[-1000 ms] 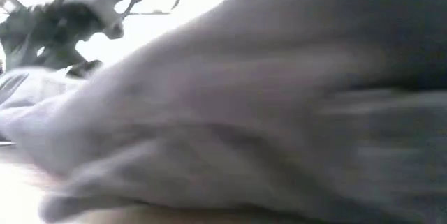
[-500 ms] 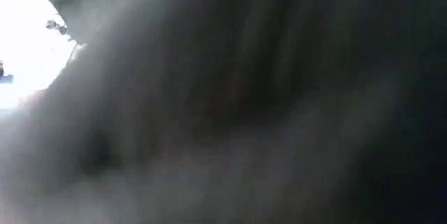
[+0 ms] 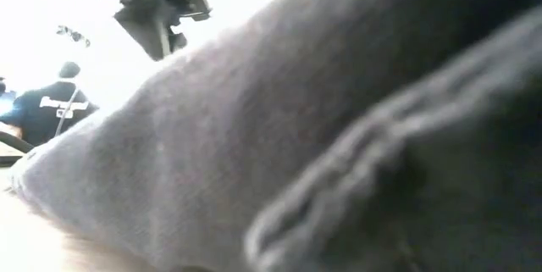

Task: Fold laundry
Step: Fold the black pants

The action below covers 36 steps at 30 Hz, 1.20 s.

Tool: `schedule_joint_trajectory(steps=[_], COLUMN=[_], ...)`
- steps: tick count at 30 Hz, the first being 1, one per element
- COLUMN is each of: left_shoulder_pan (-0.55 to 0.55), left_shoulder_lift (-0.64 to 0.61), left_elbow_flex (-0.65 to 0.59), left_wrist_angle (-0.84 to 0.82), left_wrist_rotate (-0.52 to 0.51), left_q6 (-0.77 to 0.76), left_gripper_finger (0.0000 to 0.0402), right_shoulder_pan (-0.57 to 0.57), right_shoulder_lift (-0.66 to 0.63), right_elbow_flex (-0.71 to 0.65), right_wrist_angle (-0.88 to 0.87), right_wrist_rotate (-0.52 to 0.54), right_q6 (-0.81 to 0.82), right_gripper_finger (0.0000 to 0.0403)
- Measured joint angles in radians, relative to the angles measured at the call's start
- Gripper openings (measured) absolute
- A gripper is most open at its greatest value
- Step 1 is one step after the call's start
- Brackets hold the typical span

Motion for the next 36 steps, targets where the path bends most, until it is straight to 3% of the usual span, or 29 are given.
schedule_joint_trajectory(steps=[5,8,15,20,24,29,32,36], left_shoulder_pan=[0.081,0.128,0.165,0.163,0.163,0.164,0.164,0.164], left_shoulder_lift=[0.0,0.0,0.0,0.001,0.001,0.001,0.001,0.001], left_elbow_flex=[0.0,0.0,0.0,0.0,0.0,0.0,0.0,0.0], left_wrist_angle=[0.121,0.144,0.058,-0.048,-0.106,-0.11,-0.11,-0.11], left_wrist_rotate=[0.0,-0.002,-0.109,-0.173,-0.245,-0.265,-0.265,-0.265], left_q6=[-0.067,-0.103,-0.116,-0.145,-0.181,-0.225,-0.261,-0.312], left_gripper_finger=[0.0105,0.0105,0.0105,0.0105,0.0105,0.0105,0.0105,0.0105], right_shoulder_pan=[-0.231,-0.385,-0.653,-0.739,-0.769,-0.777,-0.78,-0.778], right_shoulder_lift=[-0.083,-0.129,-0.173,-0.11,-0.038,0.046,0.075,0.076], right_elbow_flex=[-0.148,-0.257,-0.392,-0.398,-0.39,-0.348,-0.323,-0.322], right_wrist_angle=[0.16,0.31,0.636,0.783,0.836,0.84,0.853,0.953], right_wrist_rotate=[0.082,0.051,-0.134,-0.213,-0.23,-0.281,-0.367,-0.511], right_q6=[-0.157,-0.248,-0.527,-0.636,-0.673,-0.731,-0.795,-0.906], right_gripper_finger=[0.0008,0.0026,0.0145,0.0239,0.0267,0.0229,0.0154,0.0025])
